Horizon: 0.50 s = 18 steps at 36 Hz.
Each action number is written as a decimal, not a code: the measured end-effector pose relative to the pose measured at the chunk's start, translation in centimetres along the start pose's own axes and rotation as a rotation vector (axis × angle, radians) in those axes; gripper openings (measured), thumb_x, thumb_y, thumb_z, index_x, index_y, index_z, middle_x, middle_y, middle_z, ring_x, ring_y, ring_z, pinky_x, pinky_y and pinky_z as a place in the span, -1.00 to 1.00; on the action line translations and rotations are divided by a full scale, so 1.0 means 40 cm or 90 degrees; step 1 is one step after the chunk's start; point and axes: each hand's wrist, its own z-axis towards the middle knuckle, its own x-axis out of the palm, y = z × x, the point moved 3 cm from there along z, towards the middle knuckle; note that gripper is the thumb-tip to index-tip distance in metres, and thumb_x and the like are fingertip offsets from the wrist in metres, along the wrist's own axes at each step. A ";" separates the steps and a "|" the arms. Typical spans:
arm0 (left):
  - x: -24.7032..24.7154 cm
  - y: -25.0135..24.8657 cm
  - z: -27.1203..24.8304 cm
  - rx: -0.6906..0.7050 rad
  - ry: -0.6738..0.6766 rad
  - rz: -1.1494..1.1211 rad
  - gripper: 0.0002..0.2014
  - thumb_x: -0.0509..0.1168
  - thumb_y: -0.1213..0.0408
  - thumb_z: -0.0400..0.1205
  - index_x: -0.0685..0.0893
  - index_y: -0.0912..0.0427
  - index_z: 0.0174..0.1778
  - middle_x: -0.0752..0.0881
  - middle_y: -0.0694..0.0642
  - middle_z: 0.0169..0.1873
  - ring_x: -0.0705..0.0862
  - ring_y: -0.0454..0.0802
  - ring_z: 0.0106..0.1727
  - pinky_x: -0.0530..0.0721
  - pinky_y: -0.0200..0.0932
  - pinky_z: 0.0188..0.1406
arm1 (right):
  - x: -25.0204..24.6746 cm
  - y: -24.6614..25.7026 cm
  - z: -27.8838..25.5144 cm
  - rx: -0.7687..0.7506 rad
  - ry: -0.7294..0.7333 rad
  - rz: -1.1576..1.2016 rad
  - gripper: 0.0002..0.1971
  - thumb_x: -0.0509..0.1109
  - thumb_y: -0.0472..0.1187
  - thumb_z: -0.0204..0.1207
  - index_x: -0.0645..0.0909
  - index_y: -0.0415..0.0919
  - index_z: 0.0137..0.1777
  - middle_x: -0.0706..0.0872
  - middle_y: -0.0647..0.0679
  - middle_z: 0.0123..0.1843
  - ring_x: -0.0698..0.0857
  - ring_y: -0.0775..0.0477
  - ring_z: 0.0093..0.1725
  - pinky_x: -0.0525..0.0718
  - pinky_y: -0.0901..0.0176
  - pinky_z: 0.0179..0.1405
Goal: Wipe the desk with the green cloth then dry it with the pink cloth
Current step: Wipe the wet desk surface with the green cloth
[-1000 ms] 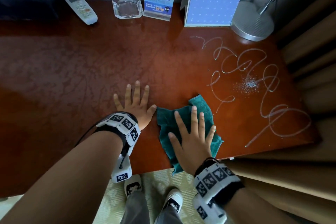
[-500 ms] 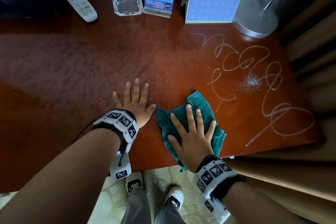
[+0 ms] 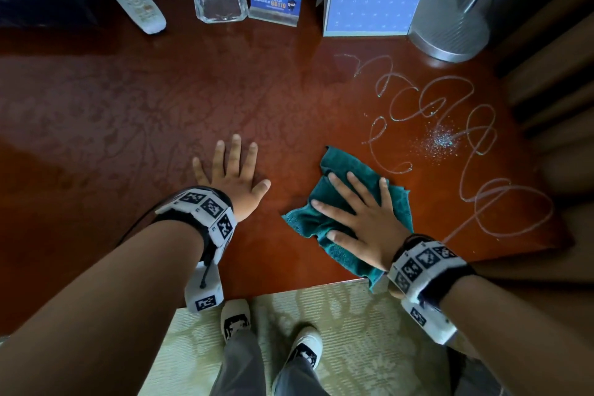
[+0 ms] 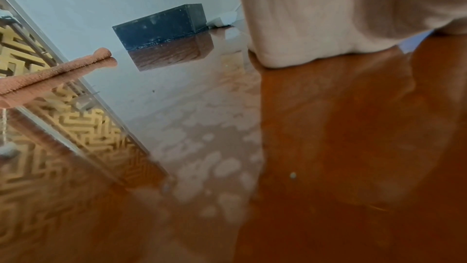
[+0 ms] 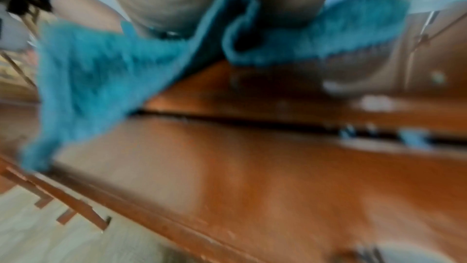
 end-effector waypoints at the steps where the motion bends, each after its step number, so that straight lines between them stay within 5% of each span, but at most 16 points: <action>1: -0.001 0.000 0.000 0.000 0.001 0.002 -0.34 -0.28 -0.22 0.69 -0.53 -0.10 0.54 -0.61 -0.01 0.51 -0.53 0.10 0.57 -0.36 0.40 0.51 | -0.003 0.002 -0.003 0.000 -0.002 0.011 -0.39 -0.50 0.45 0.46 -0.24 0.50 0.56 -0.48 0.20 0.65 -0.46 -0.02 0.63 -0.35 -0.56 0.47; 8: -0.002 0.000 0.001 0.001 0.001 0.008 -0.33 -0.28 -0.22 0.69 -0.53 -0.09 0.55 -0.60 0.00 0.51 -0.52 0.12 0.57 -0.33 0.41 0.51 | -0.014 0.068 -0.046 0.211 -0.078 0.177 -0.40 -0.39 0.39 0.48 -0.17 0.50 0.57 -0.45 0.18 0.66 -0.45 0.00 0.63 -0.48 -0.29 0.49; 18: -0.005 -0.002 -0.001 0.013 0.003 0.009 -0.34 -0.29 -0.21 0.69 -0.54 -0.08 0.54 -0.61 0.01 0.51 -0.54 0.13 0.56 -0.38 0.40 0.50 | 0.014 0.087 -0.004 0.327 -0.063 0.157 -0.42 -0.43 0.45 0.37 -0.46 0.62 0.42 -0.50 0.14 0.64 -0.45 -0.13 0.63 -0.32 -0.53 0.49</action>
